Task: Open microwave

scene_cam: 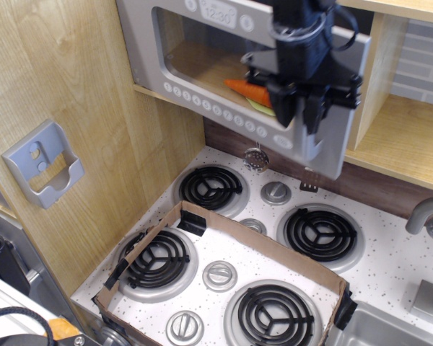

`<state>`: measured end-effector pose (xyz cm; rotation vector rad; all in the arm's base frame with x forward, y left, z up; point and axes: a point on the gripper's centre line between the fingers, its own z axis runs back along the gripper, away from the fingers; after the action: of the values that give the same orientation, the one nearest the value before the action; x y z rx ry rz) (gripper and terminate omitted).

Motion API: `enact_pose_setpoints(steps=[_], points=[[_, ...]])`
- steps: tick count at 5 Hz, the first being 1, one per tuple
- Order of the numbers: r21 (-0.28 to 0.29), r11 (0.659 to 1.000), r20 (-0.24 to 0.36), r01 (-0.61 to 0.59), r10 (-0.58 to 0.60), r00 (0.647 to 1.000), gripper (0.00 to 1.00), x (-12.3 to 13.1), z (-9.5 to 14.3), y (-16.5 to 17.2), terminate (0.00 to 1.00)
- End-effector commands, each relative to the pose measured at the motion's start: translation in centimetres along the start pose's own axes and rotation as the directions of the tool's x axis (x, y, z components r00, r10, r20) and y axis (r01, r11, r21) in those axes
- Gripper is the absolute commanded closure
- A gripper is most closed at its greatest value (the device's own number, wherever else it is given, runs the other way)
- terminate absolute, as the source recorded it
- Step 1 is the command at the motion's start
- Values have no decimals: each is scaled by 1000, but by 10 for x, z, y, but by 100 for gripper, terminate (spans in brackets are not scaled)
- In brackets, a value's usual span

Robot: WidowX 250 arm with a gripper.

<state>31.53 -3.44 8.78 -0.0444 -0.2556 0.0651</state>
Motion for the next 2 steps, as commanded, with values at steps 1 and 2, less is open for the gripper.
enact_pose_setpoints(steps=[1,2], points=[[59,971,9,-232,232,973,0,-61,1,4,0],[22,934,79,-356,354,932,0,-93,-15,-9,0]])
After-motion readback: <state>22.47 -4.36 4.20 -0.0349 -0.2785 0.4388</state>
